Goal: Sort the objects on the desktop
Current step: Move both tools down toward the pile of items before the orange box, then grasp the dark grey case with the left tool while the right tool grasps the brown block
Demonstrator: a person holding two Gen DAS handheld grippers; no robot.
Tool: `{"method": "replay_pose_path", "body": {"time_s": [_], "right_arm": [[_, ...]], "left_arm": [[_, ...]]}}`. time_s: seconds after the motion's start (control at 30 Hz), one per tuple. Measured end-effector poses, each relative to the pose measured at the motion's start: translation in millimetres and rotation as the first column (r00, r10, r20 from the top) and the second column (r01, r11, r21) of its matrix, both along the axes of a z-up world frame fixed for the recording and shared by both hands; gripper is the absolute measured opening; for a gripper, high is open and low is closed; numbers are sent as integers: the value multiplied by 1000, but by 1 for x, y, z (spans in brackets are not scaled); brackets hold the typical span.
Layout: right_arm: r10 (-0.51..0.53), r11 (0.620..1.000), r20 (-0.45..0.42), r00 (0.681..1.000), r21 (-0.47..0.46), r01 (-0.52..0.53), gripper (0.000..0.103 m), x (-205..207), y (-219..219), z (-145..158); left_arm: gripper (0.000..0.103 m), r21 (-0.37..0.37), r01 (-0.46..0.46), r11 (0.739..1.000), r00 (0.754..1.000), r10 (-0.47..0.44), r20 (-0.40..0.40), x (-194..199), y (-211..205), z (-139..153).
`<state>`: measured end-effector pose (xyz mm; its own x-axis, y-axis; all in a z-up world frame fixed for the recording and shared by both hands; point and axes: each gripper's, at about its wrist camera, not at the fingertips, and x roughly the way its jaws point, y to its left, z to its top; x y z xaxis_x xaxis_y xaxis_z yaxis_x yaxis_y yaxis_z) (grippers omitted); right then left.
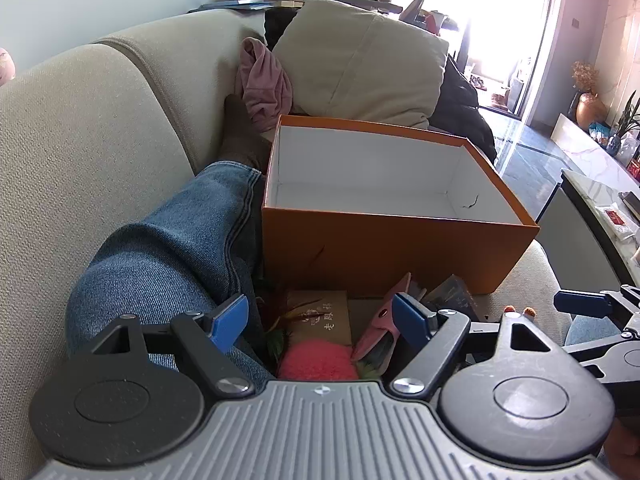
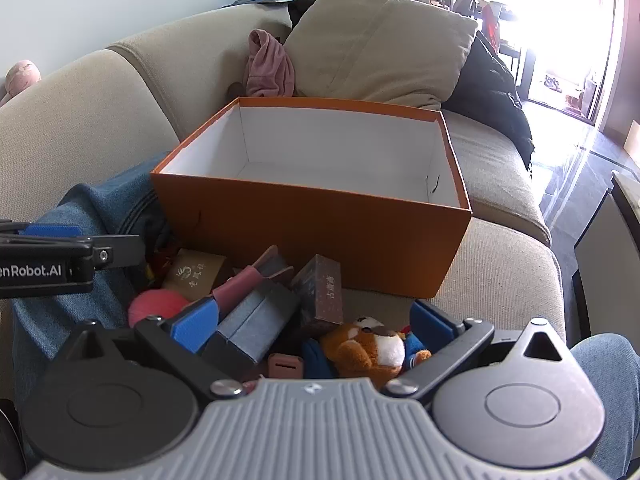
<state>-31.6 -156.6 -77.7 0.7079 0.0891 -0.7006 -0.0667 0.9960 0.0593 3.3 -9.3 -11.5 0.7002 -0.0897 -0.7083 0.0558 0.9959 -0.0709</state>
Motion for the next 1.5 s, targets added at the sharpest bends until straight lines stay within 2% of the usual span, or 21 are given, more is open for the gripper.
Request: {"method": "replay_pose_path", "body": {"time_s": [0.47,0.53,0.57,0.63,0.7,0.73,0.83,1.0,1.1,1.13,1.17,1.2,1.3,1.5], "right_arm": [[-23,999,-24,999,27,24,102,5,-6,-6],[-38,998,-28,999,47,40,101,5,-12,-7],[-46,997,-31,998,58,48,97,5,-16,-7],[-54,995,-48,997,80,58,88,6,-22,-8],[-52,992,-69,996,111,59,73,6,-27,-10],[-46,989,-79,996,134,56,71,7,-28,-11],[-26,983,-99,995,179,44,62,11,-31,-12],[-16,980,-118,993,194,38,50,23,-32,-14],[6,978,-124,992,205,20,45,29,-32,-17],[8,978,-131,991,208,20,43,31,-33,-19],[10,976,-141,990,215,20,39,35,-34,-21],[16,973,-150,988,229,19,35,38,-36,-23],[33,964,-178,983,266,16,34,46,-42,-28],[55,955,-209,976,295,9,34,56,-46,-36]], "left_arm": [[93,10,13,1000,1000,-13,-13,2,-1,0],[89,2,25,1000,999,-25,-25,2,-2,-1],[83,-6,37,999,999,-37,-36,3,-2,-2],[73,-25,74,997,996,-75,-57,5,-4,-5],[59,-27,118,993,990,-120,-76,7,-10,-9],[57,-21,143,989,986,-145,-86,8,-14,-11],[41,-17,218,976,970,-218,-108,11,-24,-17],[41,-22,280,960,951,-280,-128,19,-35,-19],[42,-89,312,946,937,-322,-137,21,-38,-16],[45,-110,322,940,932,-336,-138,21,-40,-15],[53,-113,338,934,927,-352,-134,23,-44,-15],[57,-99,357,929,921,-368,-127,23,-50,-14],[62,-27,405,914,904,-405,-137,24,-68,-16],[62,24,441,897,881,-427,-203,33,-88,-28]]}}
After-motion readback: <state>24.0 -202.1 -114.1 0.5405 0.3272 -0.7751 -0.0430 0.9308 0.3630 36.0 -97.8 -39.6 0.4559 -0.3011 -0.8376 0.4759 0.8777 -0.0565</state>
